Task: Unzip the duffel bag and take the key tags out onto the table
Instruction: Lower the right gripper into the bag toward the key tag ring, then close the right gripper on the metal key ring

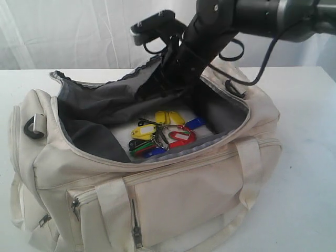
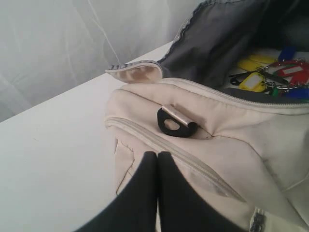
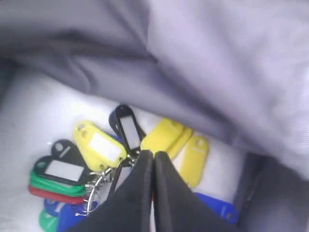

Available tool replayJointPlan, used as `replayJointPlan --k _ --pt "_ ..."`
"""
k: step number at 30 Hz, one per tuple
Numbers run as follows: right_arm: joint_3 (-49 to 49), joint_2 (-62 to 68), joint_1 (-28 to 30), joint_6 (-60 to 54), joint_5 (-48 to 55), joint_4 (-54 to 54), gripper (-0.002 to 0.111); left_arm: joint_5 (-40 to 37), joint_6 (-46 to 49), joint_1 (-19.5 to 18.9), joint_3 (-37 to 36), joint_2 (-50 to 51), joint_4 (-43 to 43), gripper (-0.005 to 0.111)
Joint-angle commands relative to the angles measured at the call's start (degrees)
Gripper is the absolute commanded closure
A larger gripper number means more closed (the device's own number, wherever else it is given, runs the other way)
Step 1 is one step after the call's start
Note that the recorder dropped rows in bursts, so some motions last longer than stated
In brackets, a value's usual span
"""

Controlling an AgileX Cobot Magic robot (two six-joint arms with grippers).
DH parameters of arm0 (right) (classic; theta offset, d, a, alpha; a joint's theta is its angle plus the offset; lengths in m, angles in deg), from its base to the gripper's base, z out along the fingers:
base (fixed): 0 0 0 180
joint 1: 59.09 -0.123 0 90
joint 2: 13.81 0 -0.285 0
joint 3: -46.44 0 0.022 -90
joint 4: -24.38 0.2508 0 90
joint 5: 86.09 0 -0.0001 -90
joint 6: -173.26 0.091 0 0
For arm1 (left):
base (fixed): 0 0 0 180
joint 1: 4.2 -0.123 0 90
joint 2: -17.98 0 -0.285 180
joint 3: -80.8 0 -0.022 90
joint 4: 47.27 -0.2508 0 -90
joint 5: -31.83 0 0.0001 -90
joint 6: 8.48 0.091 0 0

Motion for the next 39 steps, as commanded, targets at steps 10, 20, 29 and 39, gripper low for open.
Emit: replayJointPlan --k 10,20,29,39 --pt "-0.1 -1.2 0.3 -0.6 5.5 4.6 0.063 0.6 -0.5 0.3 -0.2 -0.4 -0.3 0.107" --pt "-0.1 8.1 0.3 -0.6 6.9 7.2 0.01 0.6 -0.5 0.3 -0.2 -0.4 -0.3 0.107" --pt "-0.1 12.0 0.3 2.0 7.2 5.0 0.023 0.6 -0.5 0.3 -0.2 -0.4 -0.3 0.107" --pt "-0.2 9.9 0.3 4.7 7.0 4.7 0.108 0.6 -0.5 0.3 -0.2 -0.4 -0.3 0.107"
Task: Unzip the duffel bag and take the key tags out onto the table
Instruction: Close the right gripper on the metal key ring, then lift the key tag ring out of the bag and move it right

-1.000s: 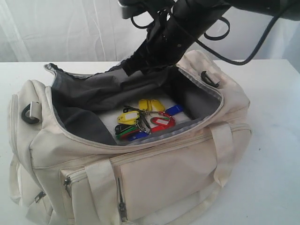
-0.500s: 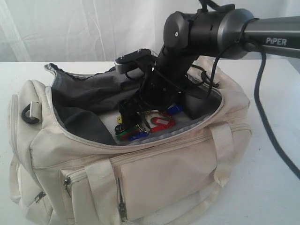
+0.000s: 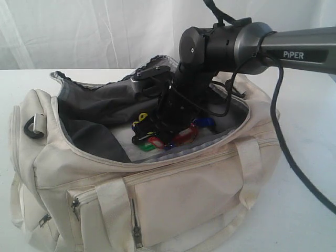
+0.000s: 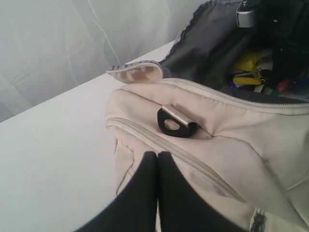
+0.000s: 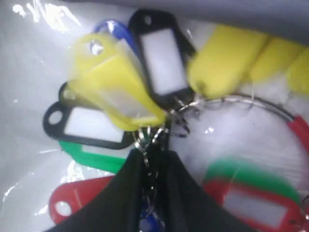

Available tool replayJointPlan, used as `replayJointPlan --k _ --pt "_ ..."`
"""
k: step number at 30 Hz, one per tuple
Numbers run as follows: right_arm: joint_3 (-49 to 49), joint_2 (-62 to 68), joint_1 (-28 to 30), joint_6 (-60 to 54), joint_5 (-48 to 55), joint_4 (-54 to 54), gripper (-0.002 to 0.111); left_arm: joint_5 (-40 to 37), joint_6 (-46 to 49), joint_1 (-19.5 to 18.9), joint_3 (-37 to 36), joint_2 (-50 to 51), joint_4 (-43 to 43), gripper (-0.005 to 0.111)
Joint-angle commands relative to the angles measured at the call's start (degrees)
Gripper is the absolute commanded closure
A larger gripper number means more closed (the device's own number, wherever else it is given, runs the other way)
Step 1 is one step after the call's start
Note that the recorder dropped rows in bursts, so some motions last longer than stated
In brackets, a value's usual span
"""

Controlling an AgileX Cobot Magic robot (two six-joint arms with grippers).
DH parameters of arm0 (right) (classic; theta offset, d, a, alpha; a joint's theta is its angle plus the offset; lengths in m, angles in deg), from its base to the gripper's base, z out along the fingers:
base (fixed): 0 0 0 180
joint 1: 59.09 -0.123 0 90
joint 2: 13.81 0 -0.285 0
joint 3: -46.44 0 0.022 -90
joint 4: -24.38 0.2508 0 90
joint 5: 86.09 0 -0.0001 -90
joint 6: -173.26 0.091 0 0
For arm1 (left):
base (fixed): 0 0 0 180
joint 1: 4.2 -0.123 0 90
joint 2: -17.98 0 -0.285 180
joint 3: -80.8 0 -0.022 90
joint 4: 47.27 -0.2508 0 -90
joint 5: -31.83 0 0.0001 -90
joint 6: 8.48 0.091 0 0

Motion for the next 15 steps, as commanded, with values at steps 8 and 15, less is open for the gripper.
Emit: replayJointPlan --k 8,15 --pt "-0.2 -7.7 0.3 0.4 -1.0 -1.5 0.108 0.5 -0.5 0.3 -0.2 -0.4 -0.3 0.107" --pt "-0.2 -13.8 0.3 0.4 -2.1 -1.5 0.108 0.5 -0.5 0.3 -0.2 -0.4 -0.3 0.107"
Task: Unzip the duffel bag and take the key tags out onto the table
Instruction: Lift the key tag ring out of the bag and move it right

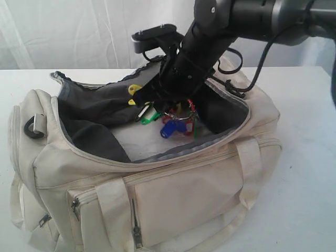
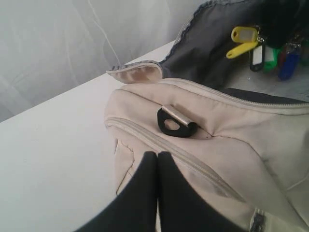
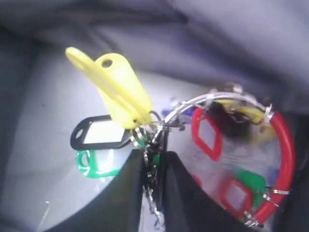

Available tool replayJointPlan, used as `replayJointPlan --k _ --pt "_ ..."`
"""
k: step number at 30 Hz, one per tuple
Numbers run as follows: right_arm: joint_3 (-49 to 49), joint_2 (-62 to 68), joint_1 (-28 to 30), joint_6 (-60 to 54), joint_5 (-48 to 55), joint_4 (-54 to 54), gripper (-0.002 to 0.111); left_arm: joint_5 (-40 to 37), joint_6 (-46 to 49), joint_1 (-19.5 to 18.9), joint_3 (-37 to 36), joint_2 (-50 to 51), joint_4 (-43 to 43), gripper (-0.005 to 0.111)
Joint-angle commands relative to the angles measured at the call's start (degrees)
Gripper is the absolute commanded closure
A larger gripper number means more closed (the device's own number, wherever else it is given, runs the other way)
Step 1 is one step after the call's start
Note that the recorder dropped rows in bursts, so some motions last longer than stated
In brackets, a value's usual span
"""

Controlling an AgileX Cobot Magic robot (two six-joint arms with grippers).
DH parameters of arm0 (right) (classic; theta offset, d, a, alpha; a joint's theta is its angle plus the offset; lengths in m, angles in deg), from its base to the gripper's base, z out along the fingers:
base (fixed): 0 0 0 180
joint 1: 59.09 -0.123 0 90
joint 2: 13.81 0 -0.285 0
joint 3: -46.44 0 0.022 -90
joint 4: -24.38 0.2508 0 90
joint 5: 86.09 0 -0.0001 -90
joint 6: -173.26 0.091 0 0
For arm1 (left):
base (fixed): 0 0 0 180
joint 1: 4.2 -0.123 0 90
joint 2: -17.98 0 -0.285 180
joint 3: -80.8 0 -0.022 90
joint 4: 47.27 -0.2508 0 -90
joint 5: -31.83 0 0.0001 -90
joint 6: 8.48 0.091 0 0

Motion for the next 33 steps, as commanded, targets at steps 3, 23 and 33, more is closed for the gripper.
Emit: replayJointPlan --k 3,23,33 --pt "-0.2 -6.6 0.3 0.2 -0.8 -0.4 0.108 0.5 -0.5 0.3 -0.2 -0.4 -0.3 0.107" --pt "2.1 -28.8 0.3 2.1 12.0 -9.0 0.108 -0.6 -0.5 0.3 -0.2 -0.4 -0.1 0.107" --pt "10.7 -41.7 0.4 9.0 18.2 -17.8 0.108 -0.6 -0.5 0.3 -0.2 -0.4 -0.1 0.107"
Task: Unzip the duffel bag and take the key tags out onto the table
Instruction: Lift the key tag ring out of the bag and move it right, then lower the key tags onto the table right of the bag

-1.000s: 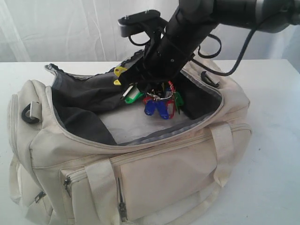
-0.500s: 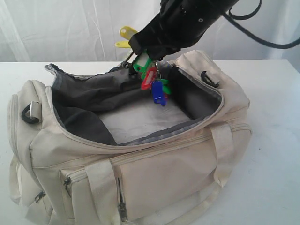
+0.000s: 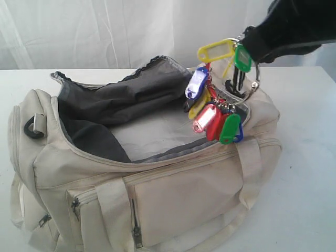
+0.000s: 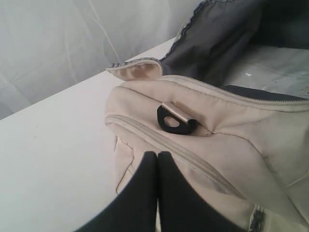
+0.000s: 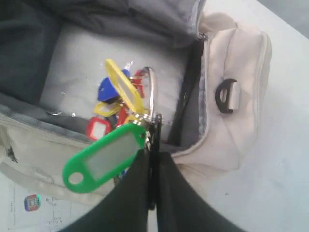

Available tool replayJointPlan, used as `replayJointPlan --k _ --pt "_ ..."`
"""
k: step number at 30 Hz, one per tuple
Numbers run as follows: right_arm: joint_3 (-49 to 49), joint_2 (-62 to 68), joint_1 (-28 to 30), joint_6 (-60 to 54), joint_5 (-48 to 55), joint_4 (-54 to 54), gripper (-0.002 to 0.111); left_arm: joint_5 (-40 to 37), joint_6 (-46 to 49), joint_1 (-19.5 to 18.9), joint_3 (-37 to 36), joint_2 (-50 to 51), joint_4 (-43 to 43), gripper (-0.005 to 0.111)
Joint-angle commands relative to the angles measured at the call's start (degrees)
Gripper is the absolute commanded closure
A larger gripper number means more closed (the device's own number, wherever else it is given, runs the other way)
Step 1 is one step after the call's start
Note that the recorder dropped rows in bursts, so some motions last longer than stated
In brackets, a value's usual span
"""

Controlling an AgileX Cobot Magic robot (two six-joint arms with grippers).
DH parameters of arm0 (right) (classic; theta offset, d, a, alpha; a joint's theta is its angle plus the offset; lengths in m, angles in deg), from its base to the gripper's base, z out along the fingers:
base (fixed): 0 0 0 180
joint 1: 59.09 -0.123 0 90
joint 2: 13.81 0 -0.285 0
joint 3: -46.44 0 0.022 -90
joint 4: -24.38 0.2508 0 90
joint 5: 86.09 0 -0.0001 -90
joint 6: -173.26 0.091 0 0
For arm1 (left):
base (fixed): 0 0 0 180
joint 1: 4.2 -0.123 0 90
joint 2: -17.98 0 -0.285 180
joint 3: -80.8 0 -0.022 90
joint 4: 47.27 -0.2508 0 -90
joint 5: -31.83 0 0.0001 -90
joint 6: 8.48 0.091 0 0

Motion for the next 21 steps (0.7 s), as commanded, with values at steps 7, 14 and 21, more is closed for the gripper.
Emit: replayJointPlan --k 7,14,21 --pt "9.7 -13.8 0.4 5.6 2.0 -8.7 0.108 -0.3 -0.5 0.3 -0.2 -0.4 -0.1 0.107" --pt "17.7 -21.0 0.4 9.8 2.0 -12.0 0.108 -0.6 -0.5 0.3 -0.2 -0.4 -0.1 0.107" --pt "27.1 -22.3 0.4 12.9 2.0 -12.1 0.108 -0.6 -0.5 0.3 -0.2 -0.4 -0.1 0.107"
